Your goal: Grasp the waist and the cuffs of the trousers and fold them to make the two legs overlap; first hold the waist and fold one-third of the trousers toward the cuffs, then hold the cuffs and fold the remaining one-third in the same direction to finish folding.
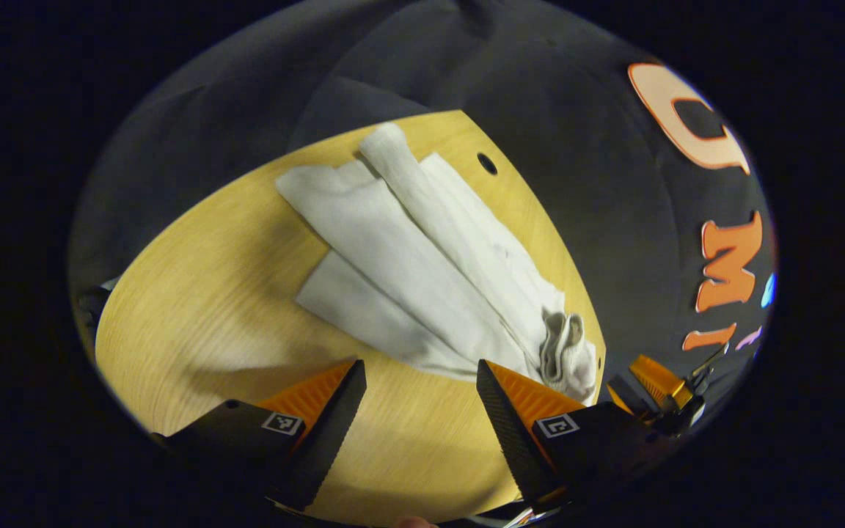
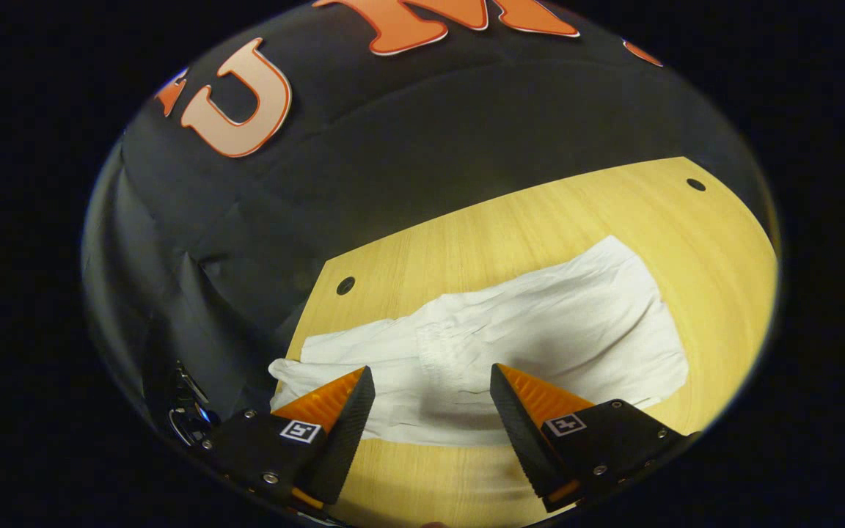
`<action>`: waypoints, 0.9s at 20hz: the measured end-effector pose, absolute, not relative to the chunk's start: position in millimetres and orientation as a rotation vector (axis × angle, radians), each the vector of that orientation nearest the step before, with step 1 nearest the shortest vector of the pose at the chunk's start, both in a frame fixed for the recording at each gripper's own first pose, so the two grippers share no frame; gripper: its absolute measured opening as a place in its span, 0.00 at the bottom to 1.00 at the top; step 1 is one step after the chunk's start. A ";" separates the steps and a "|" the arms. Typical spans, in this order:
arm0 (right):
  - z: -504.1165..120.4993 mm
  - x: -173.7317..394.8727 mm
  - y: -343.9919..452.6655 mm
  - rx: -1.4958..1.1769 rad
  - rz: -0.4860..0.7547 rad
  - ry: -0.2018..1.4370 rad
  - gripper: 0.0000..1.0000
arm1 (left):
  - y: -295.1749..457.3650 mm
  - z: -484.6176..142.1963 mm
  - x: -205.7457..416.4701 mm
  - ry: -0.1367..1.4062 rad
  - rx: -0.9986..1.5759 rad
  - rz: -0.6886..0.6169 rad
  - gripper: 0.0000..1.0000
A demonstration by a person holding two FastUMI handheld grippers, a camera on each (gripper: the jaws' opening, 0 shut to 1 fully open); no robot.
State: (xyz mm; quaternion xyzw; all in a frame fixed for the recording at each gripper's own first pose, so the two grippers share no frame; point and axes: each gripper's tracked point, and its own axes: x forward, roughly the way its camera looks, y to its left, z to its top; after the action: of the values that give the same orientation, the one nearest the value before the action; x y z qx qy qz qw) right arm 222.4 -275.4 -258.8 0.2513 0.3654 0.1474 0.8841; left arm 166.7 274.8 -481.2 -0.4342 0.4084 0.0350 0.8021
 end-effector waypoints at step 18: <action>-240.4 201.8 -441.7 0.585 0.019 0.654 0.96 | 343.7 -489.9 235.7 0.687 -1.154 0.197 0.55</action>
State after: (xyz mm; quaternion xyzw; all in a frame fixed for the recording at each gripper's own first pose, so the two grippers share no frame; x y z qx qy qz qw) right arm 201.8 -441.7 -240.4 0.2833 0.3168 0.0091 0.9052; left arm 235.7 343.7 -489.9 -0.5337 0.3179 0.0909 0.7784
